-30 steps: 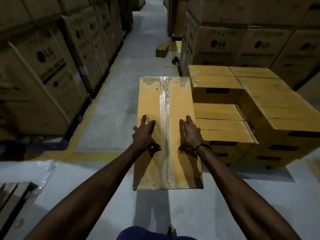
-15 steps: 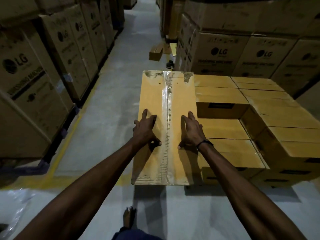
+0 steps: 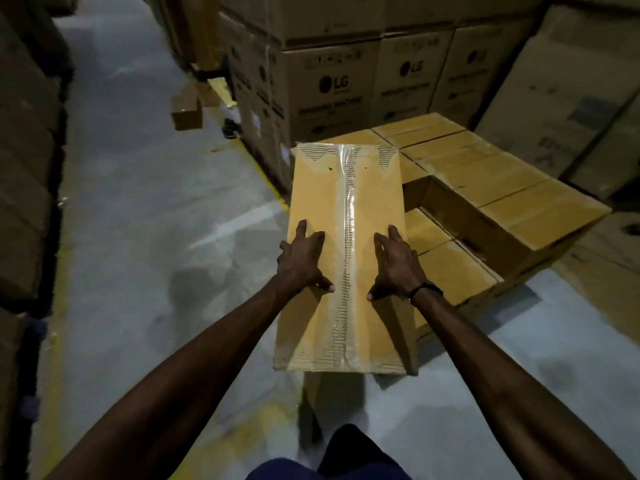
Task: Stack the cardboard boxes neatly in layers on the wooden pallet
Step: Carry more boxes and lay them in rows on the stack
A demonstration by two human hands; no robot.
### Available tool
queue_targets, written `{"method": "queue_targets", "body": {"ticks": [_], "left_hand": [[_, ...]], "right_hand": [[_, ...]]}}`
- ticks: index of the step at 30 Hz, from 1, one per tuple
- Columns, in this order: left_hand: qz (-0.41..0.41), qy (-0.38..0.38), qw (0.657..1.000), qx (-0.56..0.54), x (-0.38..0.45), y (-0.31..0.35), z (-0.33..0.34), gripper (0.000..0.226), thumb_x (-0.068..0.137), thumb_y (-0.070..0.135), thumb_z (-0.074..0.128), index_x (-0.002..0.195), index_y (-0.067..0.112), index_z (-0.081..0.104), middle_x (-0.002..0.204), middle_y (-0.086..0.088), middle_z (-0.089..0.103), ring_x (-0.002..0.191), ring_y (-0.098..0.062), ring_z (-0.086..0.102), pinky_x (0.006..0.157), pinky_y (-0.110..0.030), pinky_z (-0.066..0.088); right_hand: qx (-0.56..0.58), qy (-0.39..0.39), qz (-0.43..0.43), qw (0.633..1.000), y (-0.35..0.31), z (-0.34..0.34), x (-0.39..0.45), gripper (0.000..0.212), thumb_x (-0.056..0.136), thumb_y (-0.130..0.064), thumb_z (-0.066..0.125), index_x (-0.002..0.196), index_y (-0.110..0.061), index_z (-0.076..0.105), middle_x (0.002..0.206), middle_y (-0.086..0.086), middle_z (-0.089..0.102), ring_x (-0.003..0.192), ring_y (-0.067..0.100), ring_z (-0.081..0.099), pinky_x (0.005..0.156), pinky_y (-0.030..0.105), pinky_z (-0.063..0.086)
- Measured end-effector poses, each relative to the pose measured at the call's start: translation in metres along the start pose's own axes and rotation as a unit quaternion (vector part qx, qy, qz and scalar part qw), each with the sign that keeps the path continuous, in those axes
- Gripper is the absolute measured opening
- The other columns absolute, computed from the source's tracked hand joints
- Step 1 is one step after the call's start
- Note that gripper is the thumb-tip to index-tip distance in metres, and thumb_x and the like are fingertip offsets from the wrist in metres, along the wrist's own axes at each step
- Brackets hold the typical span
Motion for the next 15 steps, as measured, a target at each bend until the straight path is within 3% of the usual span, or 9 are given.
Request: {"method": "queue_targets", "body": {"ticks": [6,10,13,15], "left_hand": [[0.120,-0.059,0.990,0.045,0.091,0.046,0.017,0.136,0.043,0.057,0.099,0.156,0.018,0.034,0.168,-0.015,0.005,0.148,-0.041,0.029,0.113,-0.057,0.036],[0.184,-0.097,0.976,0.064,0.154,0.070,0.035,0.132,0.047,0.058,0.098,0.156,0.018,0.034,0.167,-0.016,0.009,0.151,-0.041,0.021,0.117,-0.060,0.033],[0.227,-0.129,0.962,0.075,0.205,0.084,0.053,0.138,0.046,0.063,0.095,0.159,0.021,0.029,0.168,-0.016,0.007,0.154,-0.039,0.014,0.122,-0.065,0.019],[0.244,-0.145,0.956,0.075,0.234,0.090,0.063,0.139,0.044,0.064,0.095,0.159,0.022,0.029,0.167,-0.014,0.009,0.153,-0.039,0.016,0.121,-0.065,0.020]], "right_hand": [[-0.026,0.011,0.088,0.996,0.045,-0.004,0.048,0.136,0.033,-0.038,0.106,0.147,-0.007,0.039,0.167,0.019,0.011,0.146,0.042,0.031,0.117,0.062,0.029],[-0.012,0.038,0.152,0.988,0.087,0.007,0.092,0.129,0.022,-0.047,0.103,0.131,-0.009,0.047,0.155,0.018,0.028,0.131,0.042,0.044,0.104,0.059,0.043],[0.000,0.049,0.190,0.981,0.113,0.013,0.125,0.133,0.023,-0.048,0.103,0.136,-0.008,0.045,0.154,0.018,0.029,0.131,0.042,0.044,0.101,0.057,0.046],[0.012,0.047,0.205,0.978,0.122,0.013,0.142,0.130,0.025,-0.047,0.103,0.135,-0.007,0.045,0.156,0.020,0.028,0.133,0.041,0.042,0.102,0.057,0.044]]}}
Point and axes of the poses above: each hand's wrist, its own x-axis towards the middle knuckle, its own z-axis out of the palm, y = z × x, the point moved 9 cm from there along x, towards the middle knuckle
